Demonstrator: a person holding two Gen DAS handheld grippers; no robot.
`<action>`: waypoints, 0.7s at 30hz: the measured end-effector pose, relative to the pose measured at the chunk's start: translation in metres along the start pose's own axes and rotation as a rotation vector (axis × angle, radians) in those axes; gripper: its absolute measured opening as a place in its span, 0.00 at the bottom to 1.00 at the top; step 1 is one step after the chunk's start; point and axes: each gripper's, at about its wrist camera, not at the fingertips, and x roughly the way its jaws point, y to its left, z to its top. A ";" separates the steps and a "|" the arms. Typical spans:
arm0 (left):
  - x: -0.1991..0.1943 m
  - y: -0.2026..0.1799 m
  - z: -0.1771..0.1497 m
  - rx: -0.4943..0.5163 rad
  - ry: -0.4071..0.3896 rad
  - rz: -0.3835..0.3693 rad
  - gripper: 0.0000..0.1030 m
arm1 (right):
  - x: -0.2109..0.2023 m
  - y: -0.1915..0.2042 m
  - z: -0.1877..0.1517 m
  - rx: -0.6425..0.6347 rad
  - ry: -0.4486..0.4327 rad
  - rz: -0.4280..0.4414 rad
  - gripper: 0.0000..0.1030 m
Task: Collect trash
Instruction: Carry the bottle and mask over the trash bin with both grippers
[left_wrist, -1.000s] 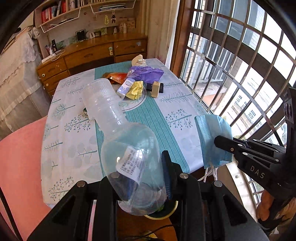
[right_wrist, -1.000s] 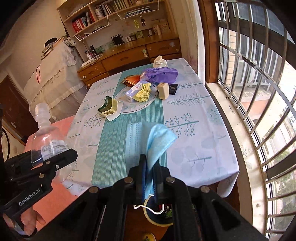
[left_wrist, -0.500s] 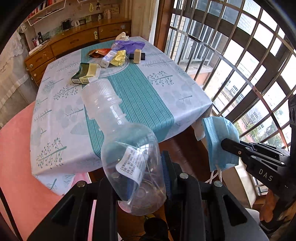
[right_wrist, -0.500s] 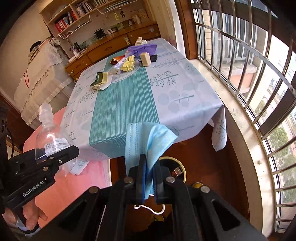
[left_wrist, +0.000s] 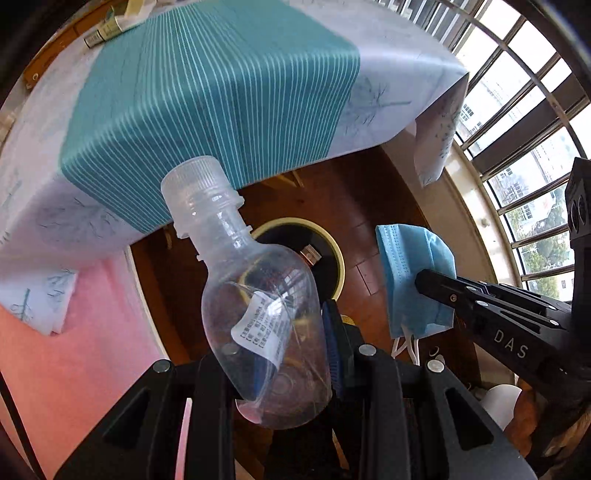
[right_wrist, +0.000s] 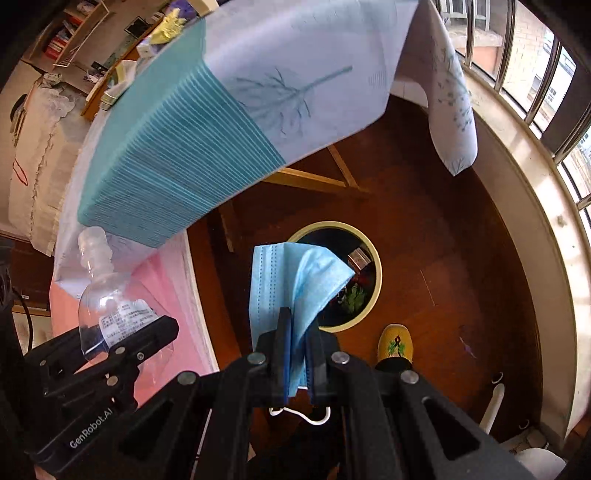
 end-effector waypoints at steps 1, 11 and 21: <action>0.021 0.000 -0.001 -0.013 0.011 0.000 0.24 | 0.015 -0.007 0.002 0.004 0.006 -0.006 0.06; 0.184 0.017 0.006 -0.110 0.022 0.033 0.25 | 0.182 -0.052 0.023 -0.061 0.084 -0.030 0.08; 0.253 0.043 0.001 -0.119 0.056 0.154 0.86 | 0.269 -0.072 0.027 -0.060 0.108 -0.031 0.47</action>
